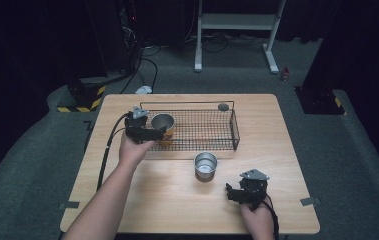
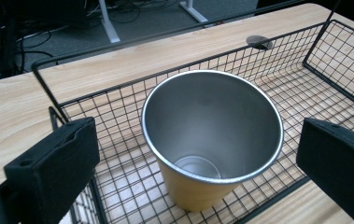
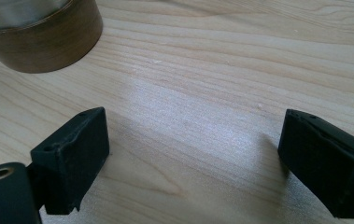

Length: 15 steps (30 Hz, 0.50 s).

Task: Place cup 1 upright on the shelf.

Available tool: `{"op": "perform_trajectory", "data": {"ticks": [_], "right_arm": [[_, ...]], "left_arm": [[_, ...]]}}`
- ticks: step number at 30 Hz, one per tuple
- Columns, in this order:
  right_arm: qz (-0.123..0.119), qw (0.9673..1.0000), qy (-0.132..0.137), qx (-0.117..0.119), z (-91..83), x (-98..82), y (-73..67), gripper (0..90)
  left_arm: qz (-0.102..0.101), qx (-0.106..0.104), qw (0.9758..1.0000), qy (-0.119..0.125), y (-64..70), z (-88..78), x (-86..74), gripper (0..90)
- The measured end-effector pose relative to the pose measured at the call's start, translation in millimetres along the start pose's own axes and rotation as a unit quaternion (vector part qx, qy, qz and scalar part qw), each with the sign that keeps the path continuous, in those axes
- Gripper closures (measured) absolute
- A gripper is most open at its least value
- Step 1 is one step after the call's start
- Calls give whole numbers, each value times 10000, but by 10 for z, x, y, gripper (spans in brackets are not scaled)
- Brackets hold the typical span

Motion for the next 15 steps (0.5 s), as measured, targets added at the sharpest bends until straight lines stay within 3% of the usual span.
{"op": "perform_trajectory", "data": {"ticks": [9,15], "right_arm": [[-63,10000,4,22,4,4,3,88],[-66,10000,12,26,5,4,2,87]], "left_arm": [[-77,-49,9999,87,-106,-164,-101,0],[-97,-49,9999,8,-189,-270,-235,4]]}}
Point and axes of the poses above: each handheld gripper's, and its own axes: z roughly forward along the jaws, x roughly out of its top, y roughly to its right, the point moved 6 cm from there along z, roughly forward along the jaws, and after that the axes turned 5 degrees about x, right-handed, at the moved point
